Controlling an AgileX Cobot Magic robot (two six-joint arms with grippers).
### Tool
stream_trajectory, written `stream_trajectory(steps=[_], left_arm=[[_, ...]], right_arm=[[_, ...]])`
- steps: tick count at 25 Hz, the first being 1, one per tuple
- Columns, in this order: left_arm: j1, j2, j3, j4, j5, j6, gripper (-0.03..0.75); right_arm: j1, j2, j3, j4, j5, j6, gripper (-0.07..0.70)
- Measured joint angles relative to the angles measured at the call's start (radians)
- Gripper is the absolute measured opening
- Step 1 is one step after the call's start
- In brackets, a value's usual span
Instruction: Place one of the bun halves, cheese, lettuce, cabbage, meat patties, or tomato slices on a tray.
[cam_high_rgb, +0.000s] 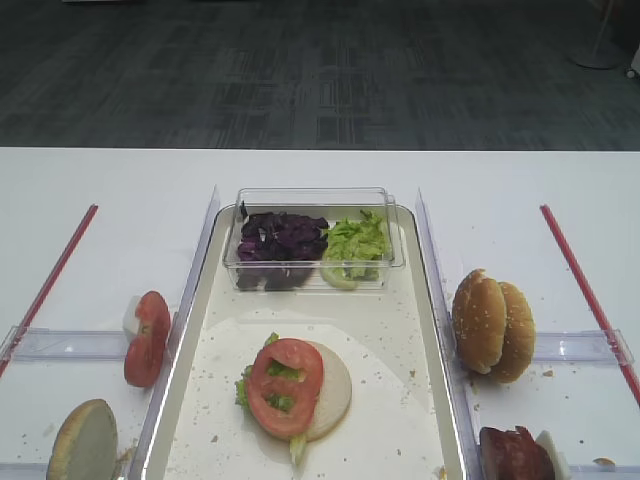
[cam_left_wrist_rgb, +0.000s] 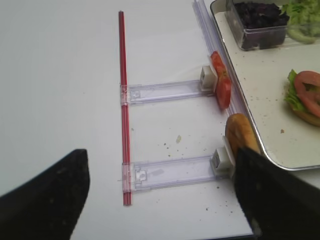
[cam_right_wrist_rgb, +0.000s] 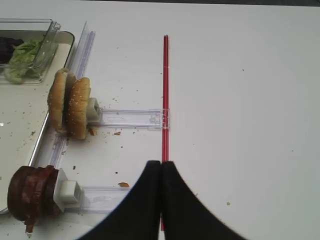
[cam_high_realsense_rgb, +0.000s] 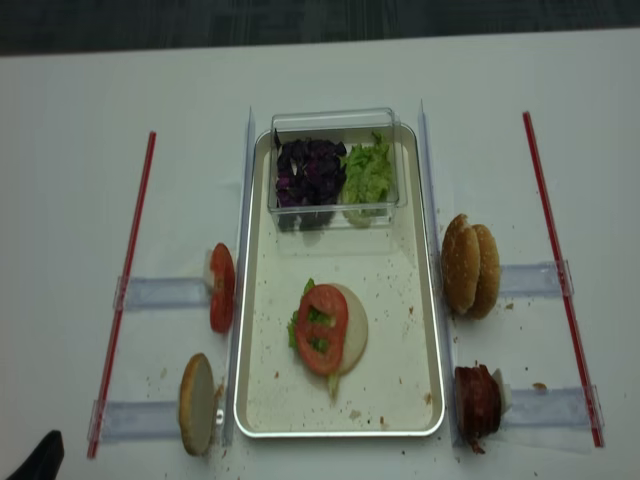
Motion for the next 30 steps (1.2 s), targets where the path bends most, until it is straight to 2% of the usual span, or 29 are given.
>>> stream_trajectory(steps=[25,30], left_arm=[[0.0,-0.002,0.001,0.016,0.001,-0.003,0.545],[0.04,-0.002,0.001,0.016,0.001,-0.003,0.545]], right_arm=[[0.0,0.0,0.0,0.0,0.0,0.002,0.036],[0.0,0.0,0.0,0.0,0.0,0.002,0.036]])
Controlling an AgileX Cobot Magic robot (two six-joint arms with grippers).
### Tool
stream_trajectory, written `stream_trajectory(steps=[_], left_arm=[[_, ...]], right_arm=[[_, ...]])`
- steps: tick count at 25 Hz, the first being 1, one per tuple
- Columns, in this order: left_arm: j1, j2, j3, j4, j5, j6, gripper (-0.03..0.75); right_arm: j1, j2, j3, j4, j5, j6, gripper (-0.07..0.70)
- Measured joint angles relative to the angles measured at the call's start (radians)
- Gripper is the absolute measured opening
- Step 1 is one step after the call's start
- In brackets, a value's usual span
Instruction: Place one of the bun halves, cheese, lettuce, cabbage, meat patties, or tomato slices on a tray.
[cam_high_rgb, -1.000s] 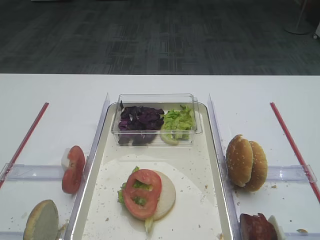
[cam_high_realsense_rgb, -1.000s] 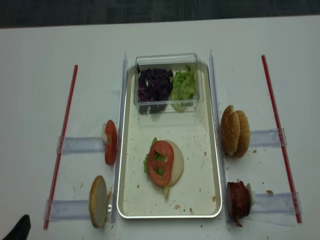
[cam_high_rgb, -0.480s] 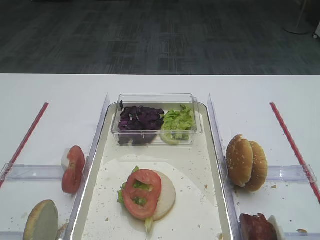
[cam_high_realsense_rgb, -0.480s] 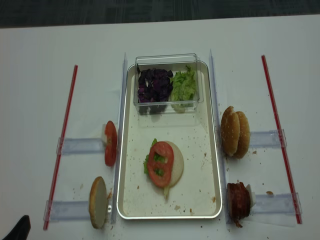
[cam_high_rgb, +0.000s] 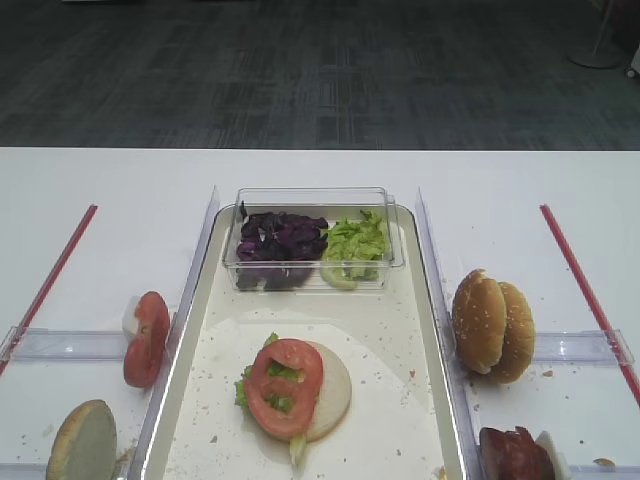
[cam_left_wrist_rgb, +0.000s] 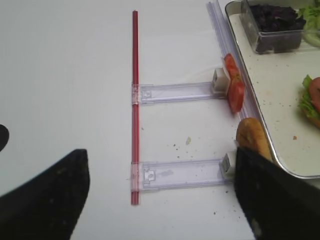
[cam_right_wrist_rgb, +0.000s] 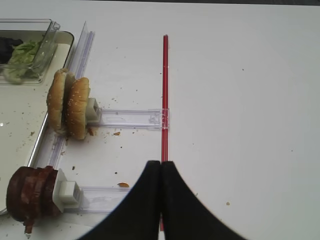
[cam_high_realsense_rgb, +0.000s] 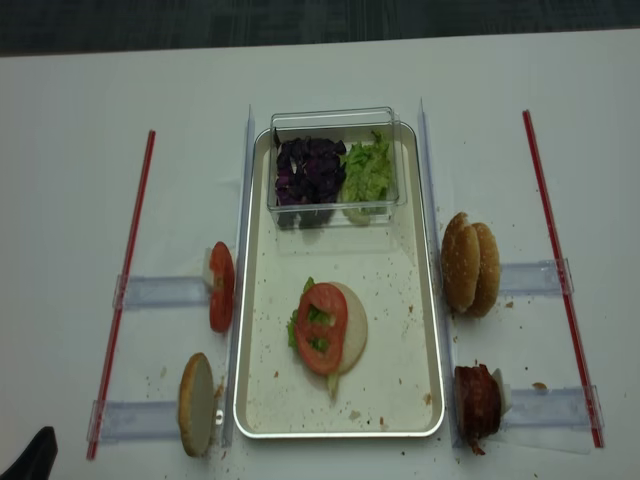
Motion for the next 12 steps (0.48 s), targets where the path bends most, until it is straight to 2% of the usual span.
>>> stream_trajectory(steps=[12], left_arm=[[0.018,0.0,0.0,0.0,0.0,0.0,0.545]], right_arm=[[0.0,0.0,0.0,0.0,0.0,0.0,0.036]])
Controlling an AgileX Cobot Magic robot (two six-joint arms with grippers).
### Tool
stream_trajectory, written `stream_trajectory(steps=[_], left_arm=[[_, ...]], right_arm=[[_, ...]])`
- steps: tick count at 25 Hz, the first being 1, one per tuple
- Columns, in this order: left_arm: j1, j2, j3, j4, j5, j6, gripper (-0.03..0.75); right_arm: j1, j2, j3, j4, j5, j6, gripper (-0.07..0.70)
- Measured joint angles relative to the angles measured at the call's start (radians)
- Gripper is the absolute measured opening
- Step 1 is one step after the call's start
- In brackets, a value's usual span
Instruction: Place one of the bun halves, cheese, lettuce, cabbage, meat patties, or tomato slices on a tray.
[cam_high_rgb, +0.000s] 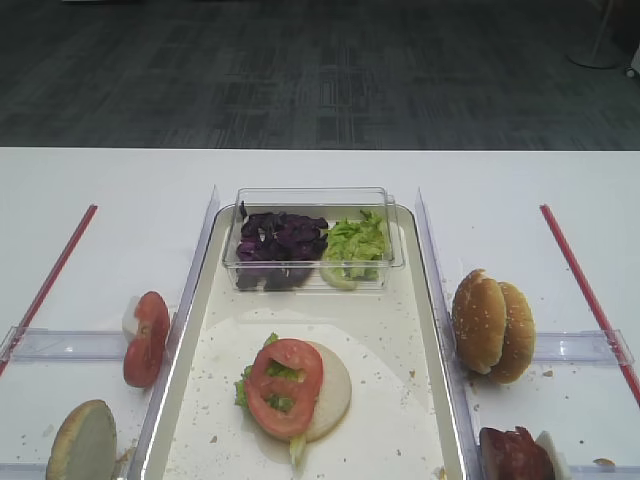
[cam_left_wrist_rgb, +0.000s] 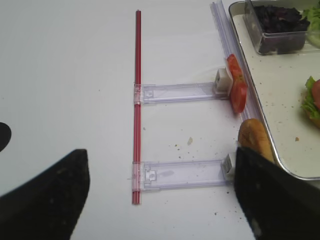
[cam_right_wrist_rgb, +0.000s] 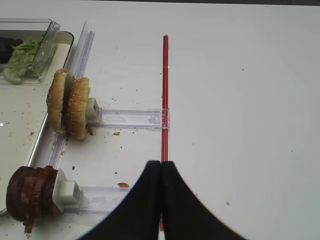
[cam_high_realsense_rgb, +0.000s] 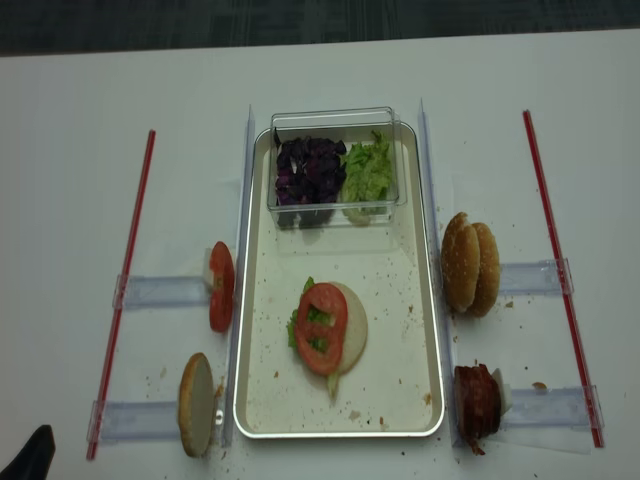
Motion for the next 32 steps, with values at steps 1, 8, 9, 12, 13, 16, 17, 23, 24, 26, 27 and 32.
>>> stream_trajectory(steps=[1,8,9,12,13,16,17,23,24,26,27,32], left_arm=[[0.0,0.0,0.0,0.0,0.0,0.0,0.545],[0.0,0.0,0.0,0.0,0.0,0.0,0.545],[0.0,0.0,0.0,0.0,0.0,0.0,0.545],[0.0,0.0,0.0,0.0,0.0,0.0,0.545],[0.0,0.0,0.0,0.0,0.0,0.0,0.545],[0.0,0.0,0.0,0.0,0.0,0.0,0.545],[0.0,0.0,0.0,0.0,0.0,0.0,0.545],[0.0,0.0,0.0,0.0,0.0,0.0,0.545],[0.0,0.0,0.0,0.0,0.0,0.0,0.545],[0.0,0.0,0.0,0.0,0.0,0.0,0.545],[0.0,0.0,0.0,0.0,0.0,0.0,0.545],[0.0,0.0,0.0,0.0,0.0,0.0,0.545]], right_arm=[[0.0,0.0,0.0,0.0,0.0,0.0,0.036],[0.0,0.0,0.0,0.0,0.0,0.0,0.036],[0.0,0.0,0.0,0.0,0.0,0.0,0.036],[0.0,0.0,0.0,0.0,0.0,0.0,0.036],[0.0,0.0,0.0,0.0,0.0,0.0,0.036],[0.0,0.0,0.0,0.0,0.0,0.0,0.036],[0.0,0.0,0.0,0.0,0.0,0.0,0.036],[0.0,0.0,0.0,0.0,0.0,0.0,0.036],[0.0,0.0,0.0,0.0,0.0,0.0,0.036],[0.0,0.0,0.0,0.0,0.0,0.0,0.036],[0.0,0.0,0.0,0.0,0.0,0.0,0.036],[0.0,0.0,0.0,0.0,0.0,0.0,0.036]])
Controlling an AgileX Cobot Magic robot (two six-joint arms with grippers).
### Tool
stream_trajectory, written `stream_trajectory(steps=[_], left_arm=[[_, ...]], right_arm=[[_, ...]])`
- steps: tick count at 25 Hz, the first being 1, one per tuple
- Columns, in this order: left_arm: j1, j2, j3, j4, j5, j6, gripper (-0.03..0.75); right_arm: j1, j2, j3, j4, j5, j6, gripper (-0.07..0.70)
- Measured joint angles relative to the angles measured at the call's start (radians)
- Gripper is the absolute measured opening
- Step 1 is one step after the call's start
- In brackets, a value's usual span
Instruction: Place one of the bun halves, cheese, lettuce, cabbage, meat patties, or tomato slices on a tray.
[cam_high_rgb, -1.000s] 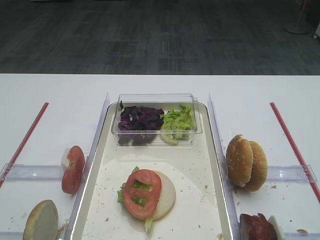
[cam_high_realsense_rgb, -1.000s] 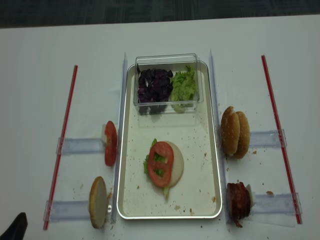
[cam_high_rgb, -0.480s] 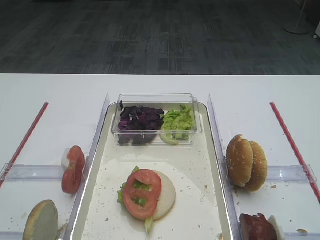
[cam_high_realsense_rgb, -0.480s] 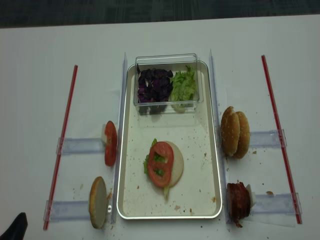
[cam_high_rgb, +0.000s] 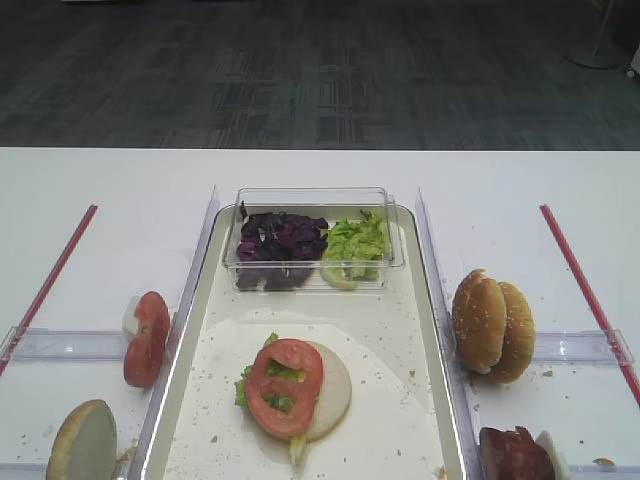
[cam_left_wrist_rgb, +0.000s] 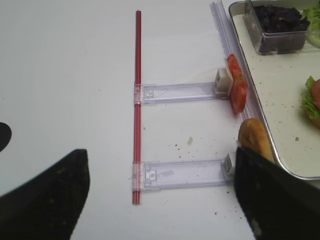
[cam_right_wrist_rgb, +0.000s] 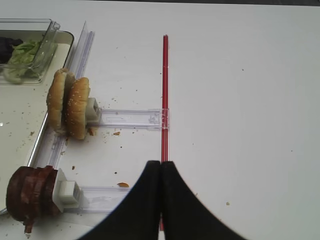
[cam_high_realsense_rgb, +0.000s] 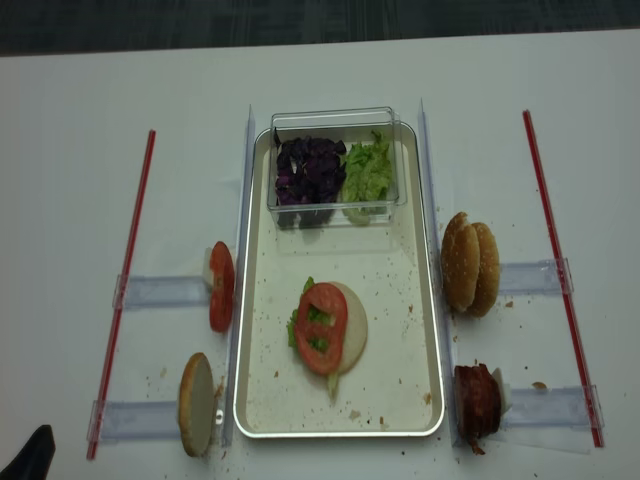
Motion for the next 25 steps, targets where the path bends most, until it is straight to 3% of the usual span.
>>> stream_trajectory(steps=[25], left_arm=[[0.0,0.0,0.0,0.0,0.0,0.0,0.545]], right_arm=[[0.0,0.0,0.0,0.0,0.0,-0.002,0.036]])
